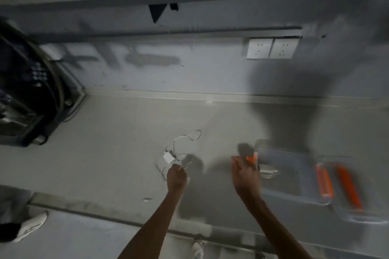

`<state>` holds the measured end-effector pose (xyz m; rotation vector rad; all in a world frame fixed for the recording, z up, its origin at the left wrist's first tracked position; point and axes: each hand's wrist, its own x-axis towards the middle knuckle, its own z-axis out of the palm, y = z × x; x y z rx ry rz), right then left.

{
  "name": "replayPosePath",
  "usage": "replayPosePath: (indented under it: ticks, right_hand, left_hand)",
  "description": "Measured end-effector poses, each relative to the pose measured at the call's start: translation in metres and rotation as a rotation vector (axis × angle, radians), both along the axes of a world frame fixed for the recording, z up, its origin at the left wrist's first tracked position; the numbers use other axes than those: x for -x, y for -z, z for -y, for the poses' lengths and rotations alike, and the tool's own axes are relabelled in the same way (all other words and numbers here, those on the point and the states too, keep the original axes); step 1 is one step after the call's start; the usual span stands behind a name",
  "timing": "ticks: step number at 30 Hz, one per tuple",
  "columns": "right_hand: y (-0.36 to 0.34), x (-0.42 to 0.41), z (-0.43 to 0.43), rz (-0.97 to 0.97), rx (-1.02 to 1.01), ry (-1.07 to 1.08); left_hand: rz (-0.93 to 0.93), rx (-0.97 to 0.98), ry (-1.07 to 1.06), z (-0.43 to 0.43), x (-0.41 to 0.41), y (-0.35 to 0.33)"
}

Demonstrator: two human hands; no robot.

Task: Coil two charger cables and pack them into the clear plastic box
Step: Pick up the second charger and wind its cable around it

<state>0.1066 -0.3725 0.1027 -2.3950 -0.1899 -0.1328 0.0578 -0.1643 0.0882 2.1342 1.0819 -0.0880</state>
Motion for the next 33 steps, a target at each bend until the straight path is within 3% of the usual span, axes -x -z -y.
replayPosePath:
  ticks: [5, 10, 15, 22, 28, 30, 33]
  right_hand:
    - [0.039, -0.015, -0.146, -0.365, 0.078, -0.311]
    - [0.072, -0.027, -0.238, -0.495, 0.231, -0.357]
    - [0.1, -0.032, -0.261, -0.557, 0.191, -0.203]
    - [0.081, -0.045, -0.242, -0.793, -0.045, -0.373]
    - [0.024, -0.015, -0.172, -0.77, -0.336, -0.292]
    - [-0.003, -0.019, -0.146, -0.583, -0.368, -0.242]
    - [-0.056, -0.031, -0.117, -0.324, -0.304, -0.466]
  left_hand:
    - [-0.105, 0.039, -0.069, -0.079, 0.008, 0.009]
    - [-0.114, 0.119, -0.025, -0.132, -0.02, 0.036]
    - [-0.083, 0.481, -0.076, -0.15, -0.058, 0.067]
    - [0.034, 0.83, -0.196, -0.138, -0.046, 0.069]
    - [0.075, 0.923, -0.011, -0.105, -0.021, 0.007]
    - [0.087, 0.852, 0.076, -0.094, -0.024, -0.031]
    - [0.162, 0.739, 0.282, -0.072, -0.033, -0.11]
